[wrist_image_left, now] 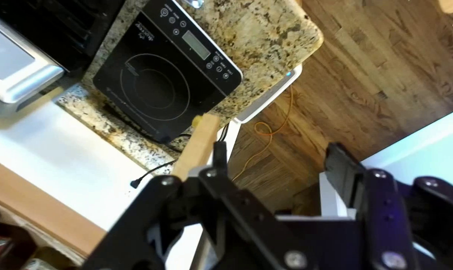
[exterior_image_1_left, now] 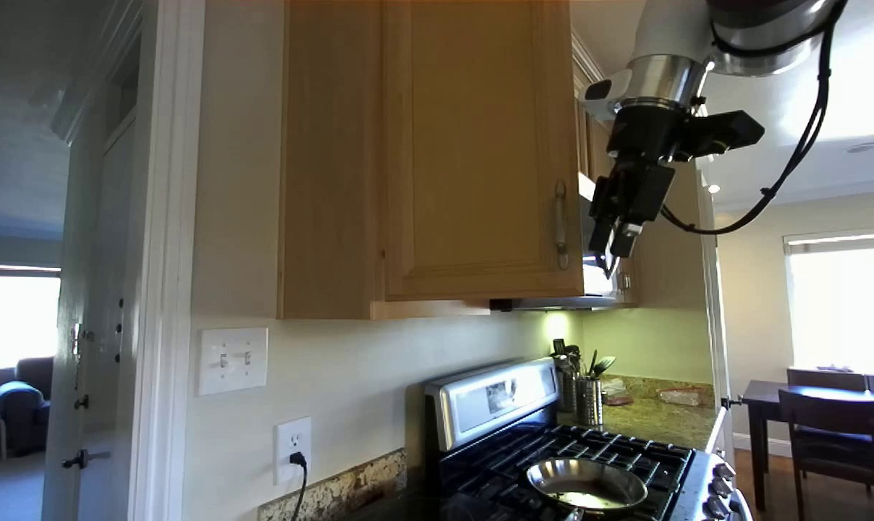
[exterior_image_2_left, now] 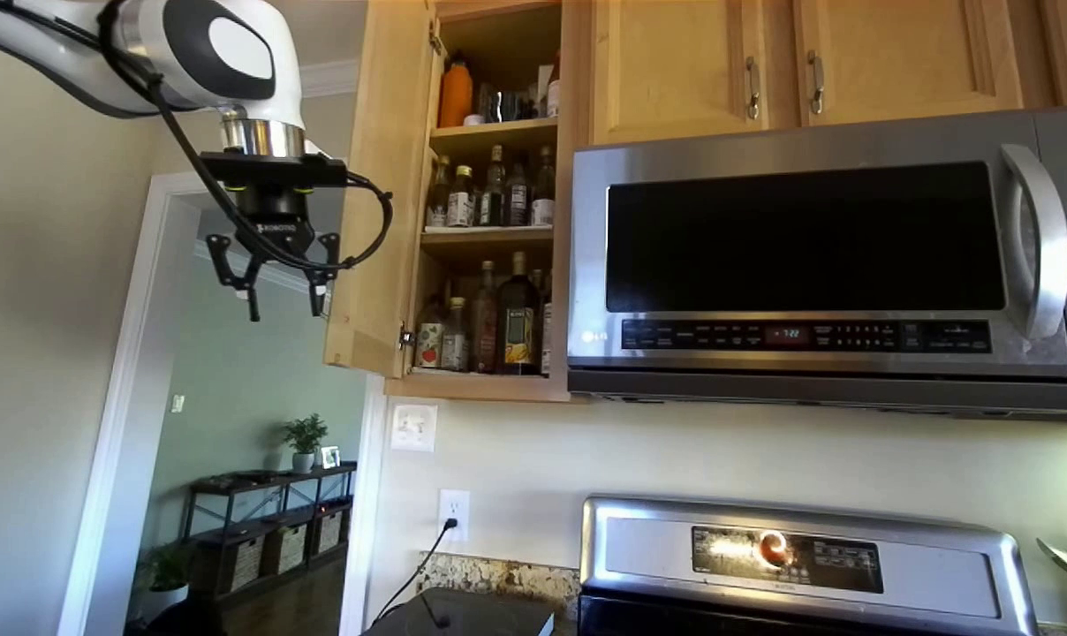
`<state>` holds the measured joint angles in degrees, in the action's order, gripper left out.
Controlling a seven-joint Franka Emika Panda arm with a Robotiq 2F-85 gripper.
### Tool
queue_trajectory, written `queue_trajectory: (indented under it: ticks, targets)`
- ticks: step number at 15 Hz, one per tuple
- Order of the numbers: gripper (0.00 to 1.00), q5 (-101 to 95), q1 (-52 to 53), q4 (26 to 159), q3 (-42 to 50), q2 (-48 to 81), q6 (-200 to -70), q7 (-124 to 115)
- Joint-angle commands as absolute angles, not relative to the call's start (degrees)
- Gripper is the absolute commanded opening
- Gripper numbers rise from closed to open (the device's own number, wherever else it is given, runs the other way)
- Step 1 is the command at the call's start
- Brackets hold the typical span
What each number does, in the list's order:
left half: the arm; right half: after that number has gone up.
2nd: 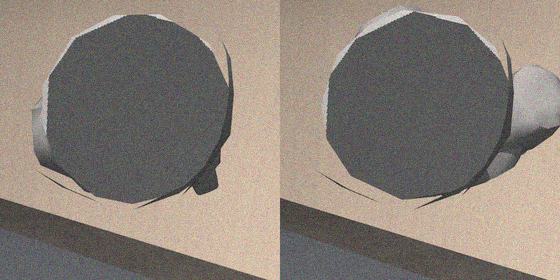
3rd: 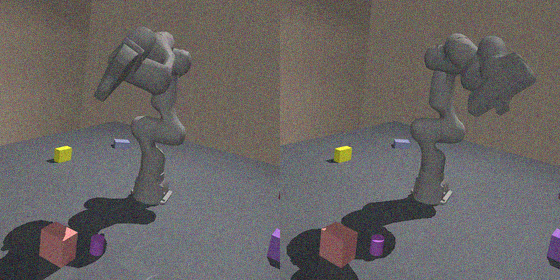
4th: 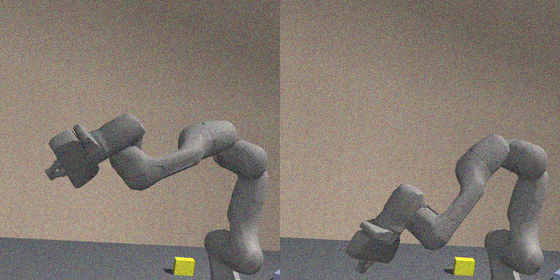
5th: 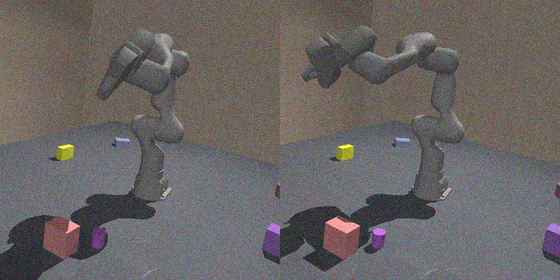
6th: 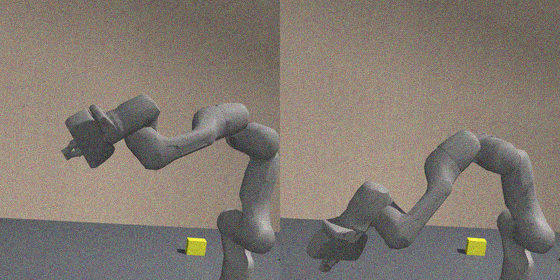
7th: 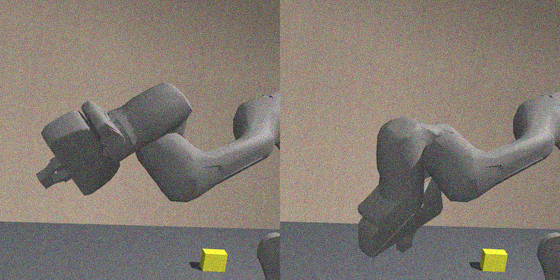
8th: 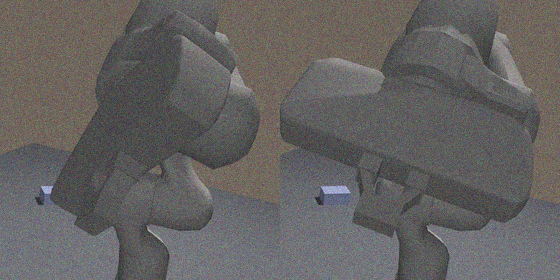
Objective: Open the leftmost cupboard door
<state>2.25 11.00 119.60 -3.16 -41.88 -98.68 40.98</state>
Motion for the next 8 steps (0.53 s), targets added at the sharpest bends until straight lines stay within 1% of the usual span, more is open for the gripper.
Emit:
queue_trajectory:
  ticks: [1, 5, 8]
  targets:
    - [0.99, -0.1, 14.2, 120.7, -3.3, -43.6, -93.5, 42.7]
    - [1.0, -0.5, 11.9, 120.4, -2.4, -41.9, -94.9, 37.8]
    - [1.0, -1.7, 8.9, 120.5, -0.2, -37.7, -97.4, 32.2]
